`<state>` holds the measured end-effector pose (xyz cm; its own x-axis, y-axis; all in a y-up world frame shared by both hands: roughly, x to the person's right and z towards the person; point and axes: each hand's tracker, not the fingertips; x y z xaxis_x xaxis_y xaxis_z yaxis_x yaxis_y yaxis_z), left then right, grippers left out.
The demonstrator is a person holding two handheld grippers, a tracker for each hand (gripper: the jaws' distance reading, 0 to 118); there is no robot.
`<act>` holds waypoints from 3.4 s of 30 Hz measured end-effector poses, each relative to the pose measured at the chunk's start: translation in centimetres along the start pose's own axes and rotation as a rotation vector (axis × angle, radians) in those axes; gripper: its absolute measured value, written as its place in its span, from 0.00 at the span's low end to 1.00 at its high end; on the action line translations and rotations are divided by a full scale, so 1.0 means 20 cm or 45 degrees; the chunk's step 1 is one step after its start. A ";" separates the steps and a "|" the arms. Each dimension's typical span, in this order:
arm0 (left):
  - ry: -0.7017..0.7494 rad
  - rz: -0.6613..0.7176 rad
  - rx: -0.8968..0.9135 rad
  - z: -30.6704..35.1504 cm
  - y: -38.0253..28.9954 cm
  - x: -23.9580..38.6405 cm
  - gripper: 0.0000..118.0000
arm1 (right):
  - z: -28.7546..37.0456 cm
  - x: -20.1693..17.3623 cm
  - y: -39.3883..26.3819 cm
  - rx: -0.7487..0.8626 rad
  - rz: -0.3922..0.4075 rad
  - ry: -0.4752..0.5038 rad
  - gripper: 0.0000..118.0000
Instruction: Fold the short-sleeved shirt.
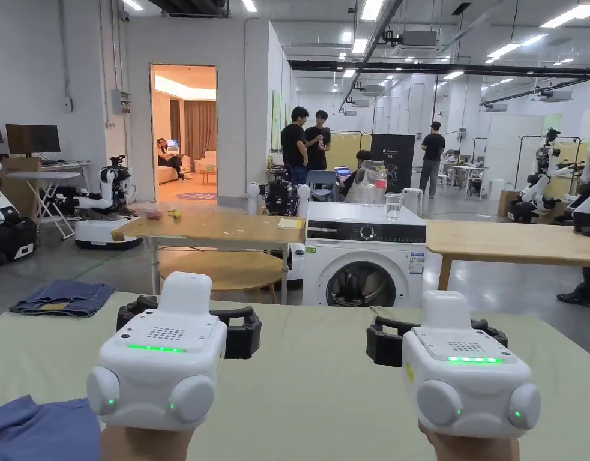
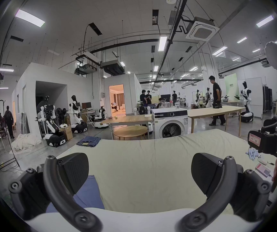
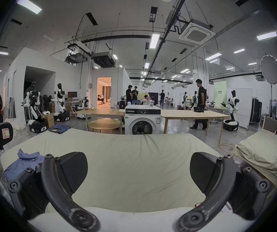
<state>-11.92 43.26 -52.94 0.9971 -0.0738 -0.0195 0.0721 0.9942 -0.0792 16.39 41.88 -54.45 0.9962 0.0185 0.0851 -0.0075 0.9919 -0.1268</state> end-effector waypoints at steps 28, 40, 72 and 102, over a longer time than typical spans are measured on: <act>0.031 -0.020 -0.028 -0.02 0.01 0.01 1.00 | -0.01 0.01 0.01 -0.025 0.036 -0.002 1.00; 0.029 -0.023 -0.032 -0.01 0.00 0.00 1.00 | 0.00 0.00 0.01 -0.024 0.037 -0.002 1.00; 0.017 -0.022 -0.041 0.00 0.00 0.01 1.00 | 0.01 0.01 0.00 -0.026 0.042 -0.006 1.00; -0.002 -0.006 -0.042 -0.01 -0.02 0.01 1.00 | 0.00 0.01 -0.03 -0.041 0.041 -0.012 1.00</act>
<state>-11.67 42.76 -53.17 0.9968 -0.0782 -0.0172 0.0758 0.9908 -0.1123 16.64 41.26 -54.37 0.9946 0.0518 0.0895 -0.0368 0.9862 -0.1613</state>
